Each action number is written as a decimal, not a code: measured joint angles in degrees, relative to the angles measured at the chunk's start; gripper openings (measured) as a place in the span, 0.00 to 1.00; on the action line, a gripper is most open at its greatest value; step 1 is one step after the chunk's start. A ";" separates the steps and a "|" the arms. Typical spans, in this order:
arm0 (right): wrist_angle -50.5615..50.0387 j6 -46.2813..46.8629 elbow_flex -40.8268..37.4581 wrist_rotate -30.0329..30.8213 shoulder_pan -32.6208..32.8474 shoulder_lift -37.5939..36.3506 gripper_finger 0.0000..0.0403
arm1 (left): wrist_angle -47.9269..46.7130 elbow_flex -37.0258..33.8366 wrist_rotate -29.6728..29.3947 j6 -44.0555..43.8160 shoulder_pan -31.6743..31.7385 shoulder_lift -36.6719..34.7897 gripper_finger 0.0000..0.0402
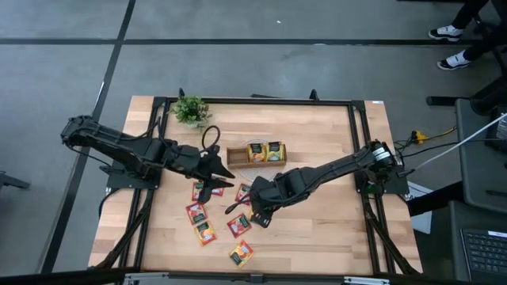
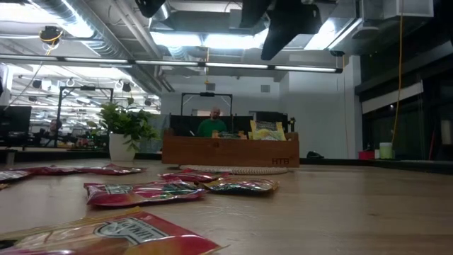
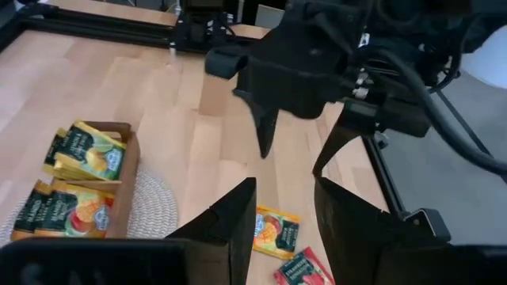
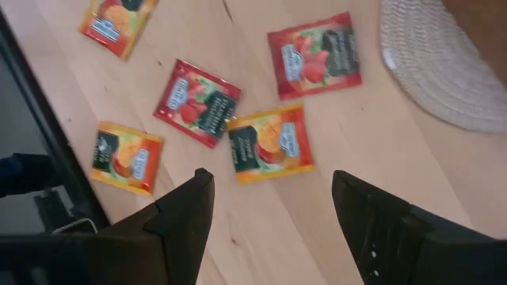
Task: Pick & Place Tea
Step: Put the orange tea bag into the middle section of the wooden organizer
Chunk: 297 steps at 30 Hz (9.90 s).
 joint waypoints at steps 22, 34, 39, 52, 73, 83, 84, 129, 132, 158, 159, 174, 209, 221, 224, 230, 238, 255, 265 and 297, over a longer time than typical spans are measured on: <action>3.41 1.62 0.04 0.63 0.00 2.23 0.63 | -0.18 -0.06 -1.55 -1.01 -0.74 0.11 0.31; 3.36 1.38 0.04 -0.21 0.00 2.23 0.63 | -0.23 -0.04 -1.92 -1.00 -0.74 0.11 0.31; 3.53 1.31 0.04 -0.50 0.00 2.23 0.63 | -0.27 -0.04 -2.99 -1.00 -0.74 0.11 0.31; 6.63 1.05 0.11 0.27 0.59 4.34 0.63 | -0.27 -0.04 -3.28 -1.14 -0.63 0.11 0.31; 5.52 -26.87 0.04 -3.87 2.36 13.89 0.63 | -0.49 -0.04 -3.41 -1.59 -0.63 0.13 0.31; 6.35 -43.05 0.06 -3.89 4.23 14.07 0.63 | -2.46 0.04 -4.52 -2.05 -0.63 0.15 0.31; 6.35 -43.63 0.06 -3.87 4.17 14.07 0.63 | -2.64 0.04 -5.16 -2.03 -0.63 0.15 0.31; 7.50 -43.94 0.13 2.69 3.46 19.47 0.02 | -2.99 0.04 -8.32 -4.19 -0.63 0.15 0.31; 6.30 -41.51 1.18 2.47 3.41 19.54 0.01 | -2.99 0.04 -8.24 -4.19 -0.63 0.15 0.31; -11.91 -18.32 29.61 -20.05 2.55 13.43 0.00 | -0.94 -0.04 6.72 3.56 -0.64 0.13 0.31; -11.16 -17.94 29.61 -20.79 2.23 12.89 0.00 | -0.86 -0.04 7.55 4.50 -0.65 0.13 0.31; -4.39 -16.40 29.88 -24.49 -1.95 10.11 0.00 | 3.27 -0.04 13.79 9.56 -1.00 0.17 0.31; 4.47 -16.50 29.90 -28.85 -6.23 7.71 0.00 | 5.51 0.02 16.27 14.83 -5.30 0.39 0.29; 4.30 -16.46 29.90 -28.94 -6.23 7.73 0.02 | 5.48 0.02 17.02 13.60 -5.33 0.39 0.01; 4.30 -16.00 29.90 -29.31 -6.23 7.58 0.05 | 5.50 0.02 16.68 12.06 -5.23 0.39 0.01; 4.49 -12.97 29.81 -29.31 -6.13 4.24 0.13 | 5.45 0.04 14.46 8.93 -4.15 0.14 0.01; 3.62 -12.29 29.88 -22.75 -4.86 -2.31 0.16 | 7.87 0.04 12.12 3.01 -0.16 -1.85 0.01; 2.48 -36.03 29.90 18.71 6.12 -6.65 0.16 | 25.73 0.04 10.03 -32.46 11.43 -5.25 0.01; 2.13 -60.74 29.90 38.62 6.73 -6.65 0.16 | 31.55 0.04 9.25 -51.11 14.33 -5.49 0.01; 1.53 -112.71 29.81 64.70 0.42 -1.27 0.53 | 37.26 0.04 4.59 -59.03 16.97 -5.08 0.01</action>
